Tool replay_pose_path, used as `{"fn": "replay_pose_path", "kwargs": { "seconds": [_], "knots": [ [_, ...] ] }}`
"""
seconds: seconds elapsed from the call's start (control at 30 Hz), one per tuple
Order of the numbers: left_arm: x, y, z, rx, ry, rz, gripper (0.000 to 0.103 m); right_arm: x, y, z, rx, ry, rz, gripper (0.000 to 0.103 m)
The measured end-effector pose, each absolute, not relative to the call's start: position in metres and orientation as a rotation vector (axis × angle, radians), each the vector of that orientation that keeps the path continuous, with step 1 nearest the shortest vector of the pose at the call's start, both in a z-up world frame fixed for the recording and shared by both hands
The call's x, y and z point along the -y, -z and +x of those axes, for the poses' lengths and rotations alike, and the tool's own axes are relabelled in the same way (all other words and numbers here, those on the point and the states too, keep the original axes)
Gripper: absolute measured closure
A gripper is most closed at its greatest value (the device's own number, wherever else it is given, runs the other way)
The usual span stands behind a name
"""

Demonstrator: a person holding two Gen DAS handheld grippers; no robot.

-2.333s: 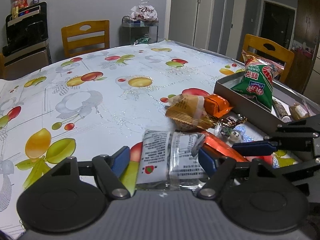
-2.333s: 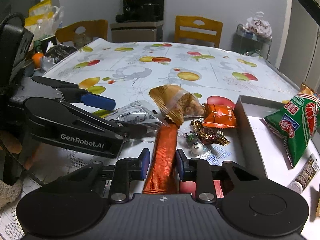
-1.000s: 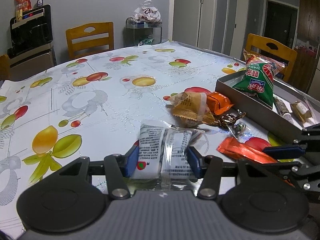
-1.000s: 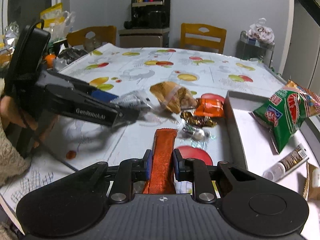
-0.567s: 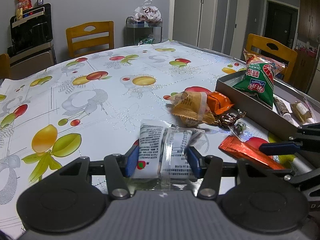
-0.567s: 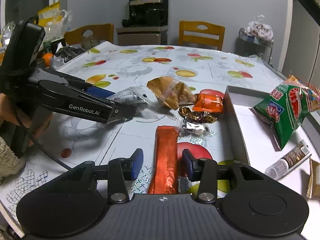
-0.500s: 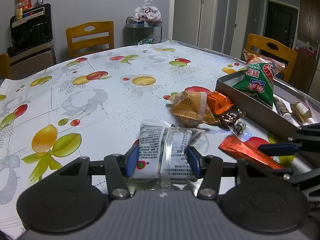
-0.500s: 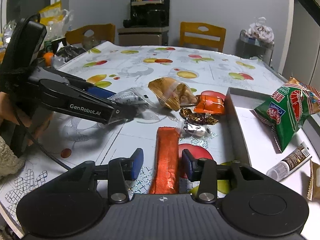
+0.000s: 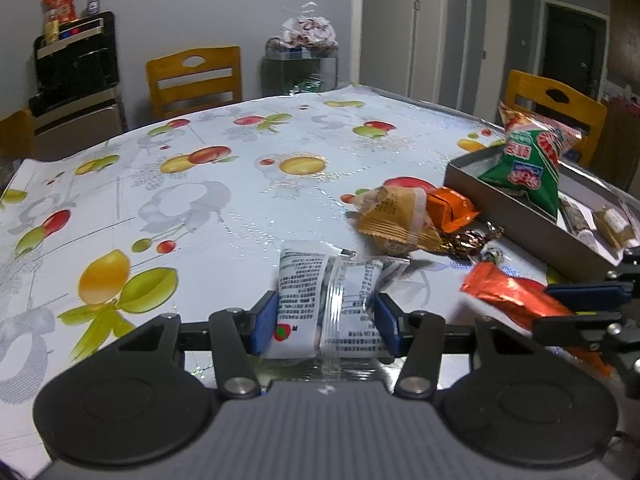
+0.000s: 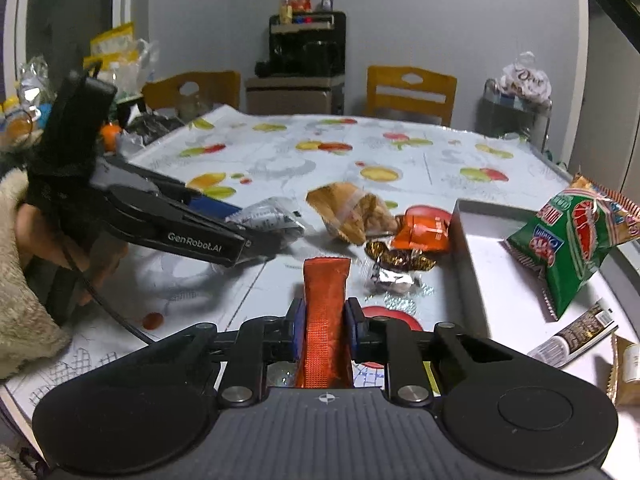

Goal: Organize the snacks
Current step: 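Lift the white packets with left gripper while right gripper carries the orange bar toward the tray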

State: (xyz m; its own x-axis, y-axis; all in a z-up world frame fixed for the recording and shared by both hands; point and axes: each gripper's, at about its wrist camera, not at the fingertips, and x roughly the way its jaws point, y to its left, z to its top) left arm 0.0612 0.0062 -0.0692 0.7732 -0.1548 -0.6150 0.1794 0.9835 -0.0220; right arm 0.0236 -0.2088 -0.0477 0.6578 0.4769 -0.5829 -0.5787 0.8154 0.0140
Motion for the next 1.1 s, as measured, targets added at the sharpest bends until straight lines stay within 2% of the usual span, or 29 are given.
{"fn": "replay_pose_path", "kwargs": {
  "seconds": [0.5, 0.97, 1.03, 1.07, 1.1],
  "knots": [
    [0.001, 0.049, 0.014, -0.652, 0.124, 0.035, 0.053, 0.228, 0.046, 0.017, -0.579, -0.682, -0.147, 0.080],
    [0.050, 0.017, 0.019, -0.601, 0.202, 0.061, 0.055, 0.279, 0.021, 0.010, -0.450, -0.622, -0.115, 0.080],
    [0.061, 0.014, 0.021, -0.597, 0.221, 0.074, 0.059, 0.289, 0.020, 0.011, -0.440, -0.607, -0.103, 0.080],
    [0.067, 0.013, 0.023, -0.598, 0.232, 0.084, 0.064, 0.293, 0.019, 0.013, -0.438, -0.599, -0.097, 0.080],
    [0.073, 0.012, 0.025, -0.599, 0.239, 0.092, 0.077, 0.298, 0.019, 0.014, -0.435, -0.591, -0.089, 0.080]
  ]
}}
